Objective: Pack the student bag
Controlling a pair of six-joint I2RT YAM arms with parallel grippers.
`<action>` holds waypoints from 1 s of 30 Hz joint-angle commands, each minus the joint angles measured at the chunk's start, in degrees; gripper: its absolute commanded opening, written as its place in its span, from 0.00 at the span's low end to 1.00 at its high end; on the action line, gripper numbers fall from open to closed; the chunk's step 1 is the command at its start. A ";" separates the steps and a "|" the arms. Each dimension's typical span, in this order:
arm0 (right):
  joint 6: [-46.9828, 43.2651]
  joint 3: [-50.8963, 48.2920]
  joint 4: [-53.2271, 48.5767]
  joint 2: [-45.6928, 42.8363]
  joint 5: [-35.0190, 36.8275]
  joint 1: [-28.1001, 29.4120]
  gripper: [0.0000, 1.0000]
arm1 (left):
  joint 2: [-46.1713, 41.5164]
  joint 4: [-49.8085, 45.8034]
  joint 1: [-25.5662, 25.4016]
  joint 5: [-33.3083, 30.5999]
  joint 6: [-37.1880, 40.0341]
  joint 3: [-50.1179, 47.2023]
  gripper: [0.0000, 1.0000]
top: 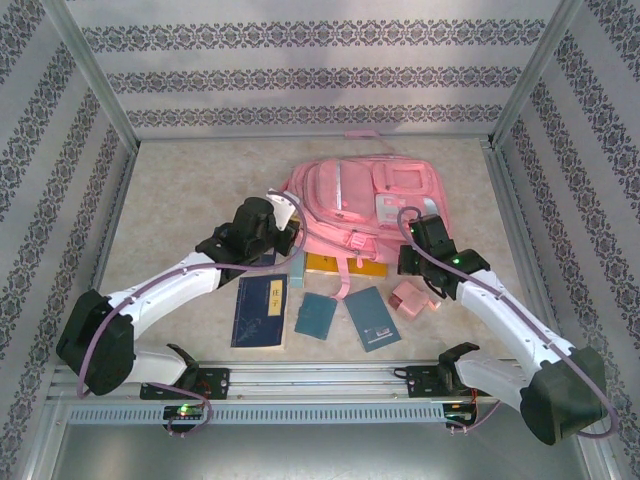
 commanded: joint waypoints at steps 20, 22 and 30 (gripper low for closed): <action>-15.44 5.89 7.30 -6.31 -28.37 7.81 0.46 | -4.23 -3.35 -0.56 20.05 -22.50 8.35 0.00; -19.88 5.88 8.33 -5.34 -26.56 11.40 0.47 | -4.27 -3.69 -1.31 20.78 -22.58 8.73 0.00; -27.01 8.44 11.50 1.59 -22.65 16.94 0.51 | -4.91 -5.17 -2.75 22.14 -22.24 7.29 0.00</action>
